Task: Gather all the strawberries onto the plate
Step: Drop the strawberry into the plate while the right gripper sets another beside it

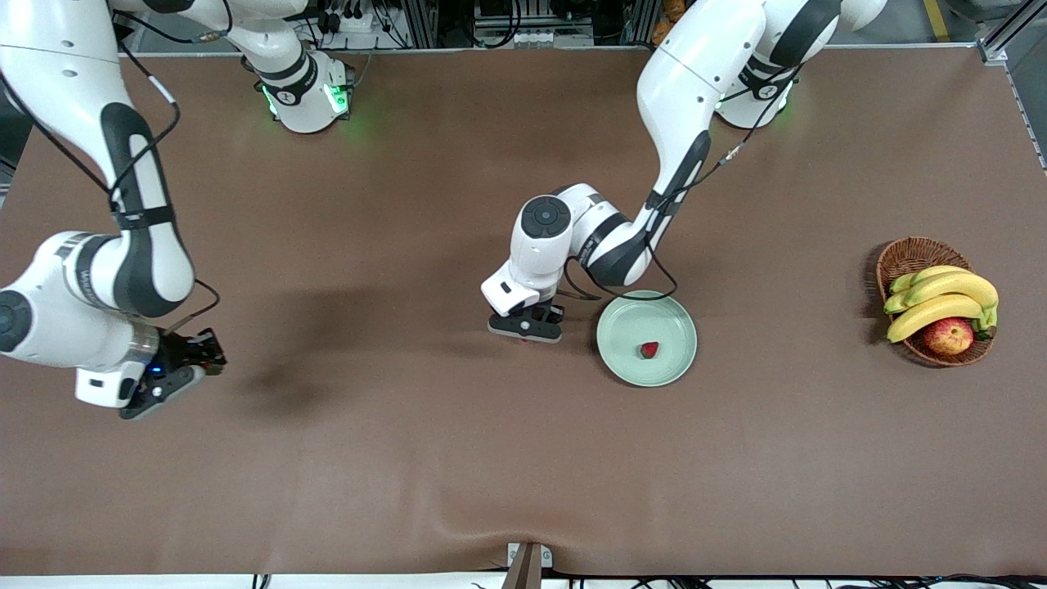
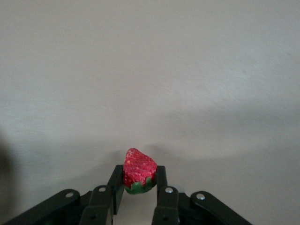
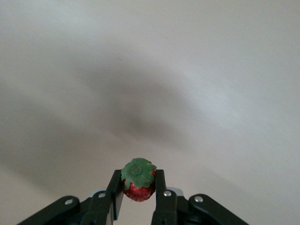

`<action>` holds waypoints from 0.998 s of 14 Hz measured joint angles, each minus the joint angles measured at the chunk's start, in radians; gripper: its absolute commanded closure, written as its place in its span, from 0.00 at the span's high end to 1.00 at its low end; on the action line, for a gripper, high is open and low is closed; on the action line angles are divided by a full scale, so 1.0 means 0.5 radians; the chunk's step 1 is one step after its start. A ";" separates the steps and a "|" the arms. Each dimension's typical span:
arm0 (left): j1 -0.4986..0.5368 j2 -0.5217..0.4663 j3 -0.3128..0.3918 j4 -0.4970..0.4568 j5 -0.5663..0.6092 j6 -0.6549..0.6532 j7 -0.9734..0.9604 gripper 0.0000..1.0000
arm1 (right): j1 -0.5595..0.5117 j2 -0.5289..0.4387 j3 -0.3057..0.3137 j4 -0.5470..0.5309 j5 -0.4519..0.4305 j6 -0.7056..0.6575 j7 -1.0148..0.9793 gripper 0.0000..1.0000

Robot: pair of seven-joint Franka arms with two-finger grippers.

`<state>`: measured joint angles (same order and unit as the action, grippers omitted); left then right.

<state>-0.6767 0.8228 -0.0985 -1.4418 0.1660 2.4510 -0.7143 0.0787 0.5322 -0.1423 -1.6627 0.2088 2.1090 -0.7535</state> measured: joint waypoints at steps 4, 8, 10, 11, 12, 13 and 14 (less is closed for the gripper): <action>0.146 -0.156 -0.003 0.002 0.002 -0.253 0.058 0.00 | 0.170 0.012 0.016 -0.024 0.171 0.000 -0.001 0.00; 0.358 -0.205 -0.026 -0.050 0.002 -0.398 0.251 0.00 | 0.446 0.037 0.025 -0.028 0.425 0.031 0.033 0.00; 0.434 -0.216 -0.037 -0.116 0.002 -0.399 0.316 0.00 | 0.608 0.073 0.027 -0.031 0.469 0.116 0.097 0.00; 0.457 -0.221 -0.040 -0.143 0.002 -0.399 0.330 0.00 | 0.685 0.090 0.028 -0.032 0.479 0.154 0.128 0.00; 0.468 -0.225 -0.043 -0.162 0.002 -0.399 0.332 0.00 | 0.760 0.108 0.029 -0.034 0.489 0.197 0.161 0.00; 0.471 -0.226 -0.044 -0.176 0.002 -0.399 0.332 0.13 | 0.836 0.130 0.029 -0.038 0.515 0.267 0.193 0.00; 0.472 -0.228 -0.045 -0.188 0.002 -0.400 0.332 0.48 | 0.913 0.157 0.030 -0.040 0.561 0.351 0.211 0.00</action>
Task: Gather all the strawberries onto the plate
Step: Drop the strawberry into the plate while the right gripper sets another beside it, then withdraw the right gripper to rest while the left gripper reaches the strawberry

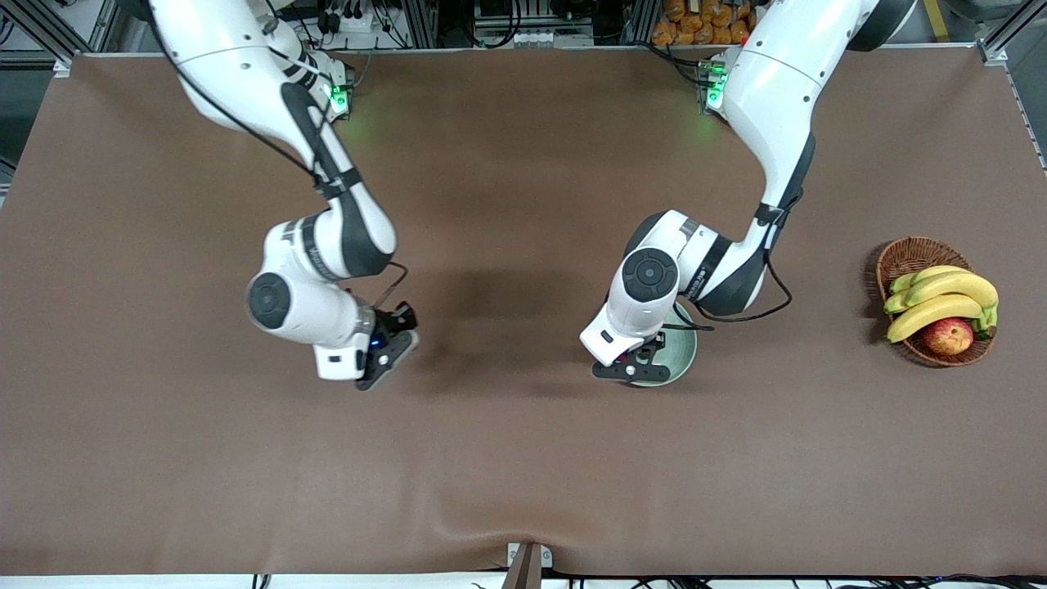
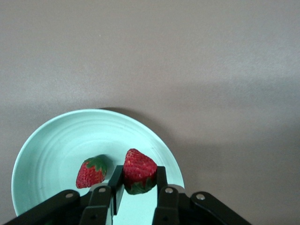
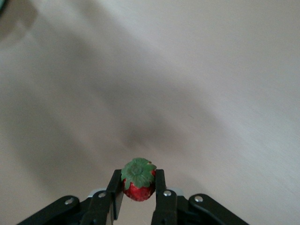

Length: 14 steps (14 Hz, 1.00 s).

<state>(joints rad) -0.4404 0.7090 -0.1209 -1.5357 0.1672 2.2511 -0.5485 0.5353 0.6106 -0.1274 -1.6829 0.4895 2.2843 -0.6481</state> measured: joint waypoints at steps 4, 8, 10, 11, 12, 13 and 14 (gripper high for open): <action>0.034 -0.014 -0.001 -0.051 0.000 -0.051 -0.008 1.00 | 0.303 0.142 0.001 -0.005 0.138 0.389 0.036 0.02; 0.069 -0.065 -0.003 -0.105 0.000 -0.067 -0.008 1.00 | 0.526 0.245 -0.001 -0.005 0.300 0.612 0.054 0.14; 0.069 -0.088 -0.008 -0.112 0.000 -0.075 -0.009 1.00 | 0.571 0.265 -0.003 -0.005 0.349 0.617 0.054 0.99; 0.069 -0.101 -0.008 -0.114 0.000 -0.088 -0.009 1.00 | 0.575 0.269 -0.003 -0.005 0.354 0.617 0.054 1.00; 0.069 -0.113 -0.008 -0.115 0.000 -0.102 -0.009 1.00 | 0.575 0.270 -0.006 -0.005 0.355 0.617 0.054 1.00; 0.069 -0.126 -0.008 -0.115 0.000 -0.110 -0.009 1.00 | 0.575 0.270 -0.012 -0.005 0.356 0.617 0.055 1.00; 0.069 -0.139 -0.009 -0.116 0.000 -0.118 -0.009 1.00 | 0.574 0.270 -0.020 -0.006 0.357 0.617 0.055 1.00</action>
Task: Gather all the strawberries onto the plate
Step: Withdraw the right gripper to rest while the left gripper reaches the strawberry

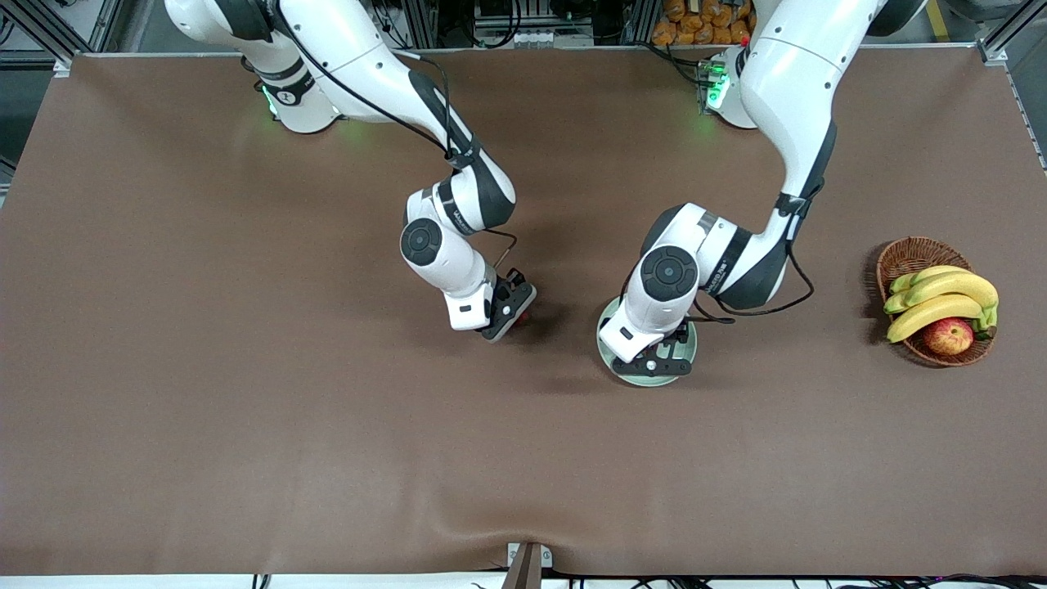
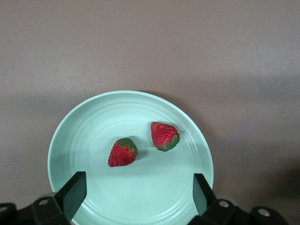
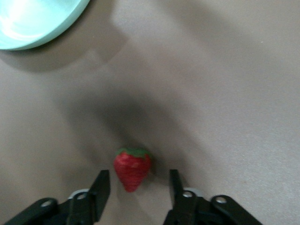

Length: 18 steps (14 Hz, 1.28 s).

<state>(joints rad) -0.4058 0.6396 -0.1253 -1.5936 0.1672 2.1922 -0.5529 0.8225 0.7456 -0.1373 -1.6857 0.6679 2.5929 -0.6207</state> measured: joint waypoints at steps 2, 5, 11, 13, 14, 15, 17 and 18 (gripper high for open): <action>-0.002 -0.024 -0.005 -0.002 0.000 -0.016 0.000 1.00 | -0.011 -0.009 -0.023 -0.008 0.004 0.000 0.005 1.00; -0.014 -0.033 -0.018 -0.004 0.000 -0.020 -0.006 1.00 | -0.124 -0.130 -0.054 -0.102 0.014 0.003 0.010 1.00; -0.139 -0.034 -0.029 0.067 -0.001 -0.019 -0.087 1.00 | -0.470 -0.615 -0.119 -0.583 0.017 -0.024 0.003 1.00; -0.173 -0.024 -0.030 0.103 -0.001 -0.018 -0.098 1.00 | -0.470 -0.786 -0.244 -0.772 0.014 -0.022 0.000 1.00; -0.191 -0.011 -0.030 0.123 -0.002 -0.007 -0.098 1.00 | -0.470 -0.868 -0.319 -0.854 0.004 -0.022 -0.006 1.00; -0.211 0.010 -0.030 0.147 -0.002 0.022 -0.098 1.00 | -0.470 -0.945 -0.403 -0.925 -0.022 -0.028 -0.021 1.00; -0.262 0.073 -0.030 0.201 -0.002 0.119 -0.099 1.00 | -0.472 -1.068 -0.590 -1.011 -0.171 -0.124 -0.041 1.00; -0.289 0.103 -0.030 0.222 -0.002 0.181 -0.101 1.00 | -0.473 -1.114 -0.684 -1.023 -0.280 -0.220 -0.044 1.00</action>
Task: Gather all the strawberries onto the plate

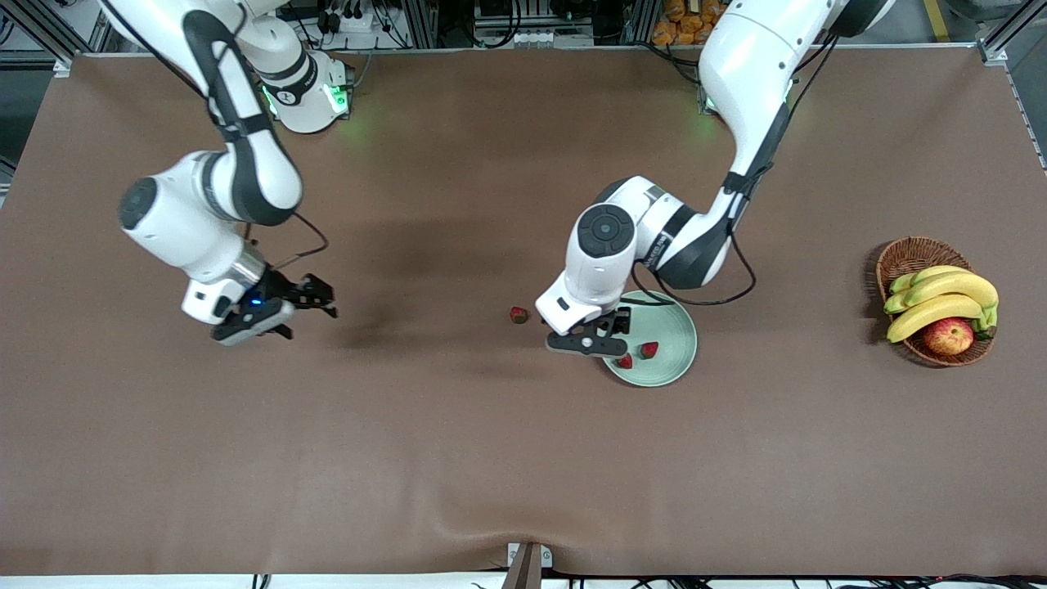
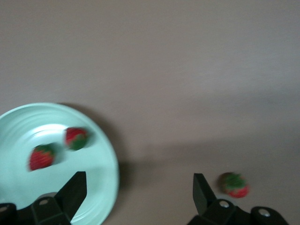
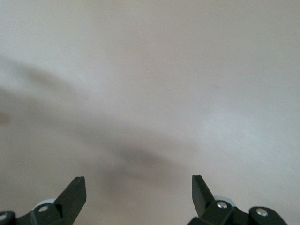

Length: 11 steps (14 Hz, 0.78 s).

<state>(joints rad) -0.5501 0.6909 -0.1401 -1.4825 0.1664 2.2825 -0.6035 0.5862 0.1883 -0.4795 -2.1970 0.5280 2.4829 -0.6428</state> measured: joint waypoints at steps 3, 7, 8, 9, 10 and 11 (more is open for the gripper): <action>-0.067 0.053 0.000 0.035 0.000 0.131 -0.011 1.00 | -0.006 -0.119 -0.206 -0.001 -0.249 -0.225 -0.001 1.00; -0.072 0.055 0.004 0.044 0.000 0.162 -0.014 1.00 | -0.239 -0.212 -0.200 0.092 -0.516 -0.510 0.003 1.00; -0.070 0.055 0.007 0.047 0.000 0.168 -0.023 1.00 | -0.369 -0.230 -0.123 0.184 -0.577 -0.661 0.026 1.00; -0.069 0.056 0.007 0.047 0.000 0.189 -0.047 1.00 | -0.421 -0.235 -0.063 0.225 -0.643 -0.744 0.111 1.00; -0.071 0.062 0.007 0.047 0.000 0.235 -0.073 1.00 | -0.495 -0.244 0.041 0.294 -0.735 -0.879 0.268 1.00; -0.077 0.072 0.005 0.047 -0.001 0.271 -0.117 1.00 | -0.560 -0.260 0.143 0.374 -0.804 -1.027 0.413 1.00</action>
<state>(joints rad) -0.5885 0.7271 -0.1375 -1.4591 0.1659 2.4181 -0.6618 0.3061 0.0581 -0.4082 -2.0102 0.1262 1.9694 -0.4363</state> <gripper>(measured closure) 0.000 0.000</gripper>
